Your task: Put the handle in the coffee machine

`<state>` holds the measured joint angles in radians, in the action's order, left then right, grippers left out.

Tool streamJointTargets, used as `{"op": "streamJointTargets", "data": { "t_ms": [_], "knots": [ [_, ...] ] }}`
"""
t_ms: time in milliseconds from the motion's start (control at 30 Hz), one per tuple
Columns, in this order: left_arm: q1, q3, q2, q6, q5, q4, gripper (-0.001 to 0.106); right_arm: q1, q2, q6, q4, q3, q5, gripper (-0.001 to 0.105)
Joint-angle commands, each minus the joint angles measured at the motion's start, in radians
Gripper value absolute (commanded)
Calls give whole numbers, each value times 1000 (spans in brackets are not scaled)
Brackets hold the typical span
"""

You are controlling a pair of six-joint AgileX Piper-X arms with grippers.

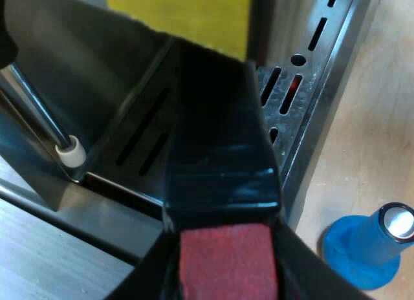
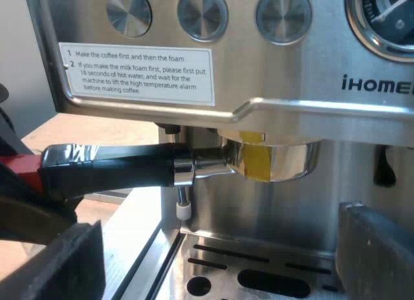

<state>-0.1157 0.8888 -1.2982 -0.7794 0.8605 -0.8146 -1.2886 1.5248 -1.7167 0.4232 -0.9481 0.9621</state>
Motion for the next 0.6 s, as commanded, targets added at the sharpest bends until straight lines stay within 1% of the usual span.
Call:
{"op": "streamJointTargets", "data": {
  "t_ms": [33,233,400,533,600],
  "knots": [
    [-1,13,16,-16,107,27,0,-3,-1,-12,5,-2,6,74],
    [-23,13,31,-15,158,44,0,-3,-1,-12,5,-2,6,74],
    [-34,13,57,22,202,59,0,-3,-1,-12,5,-2,6,74],
    [-31,0,54,29,201,58,0,-3,-1,-12,5,-2,6,74],
    [-31,-10,54,55,201,61,0,-3,-1,-12,5,-2,6,74]
  ]
}}
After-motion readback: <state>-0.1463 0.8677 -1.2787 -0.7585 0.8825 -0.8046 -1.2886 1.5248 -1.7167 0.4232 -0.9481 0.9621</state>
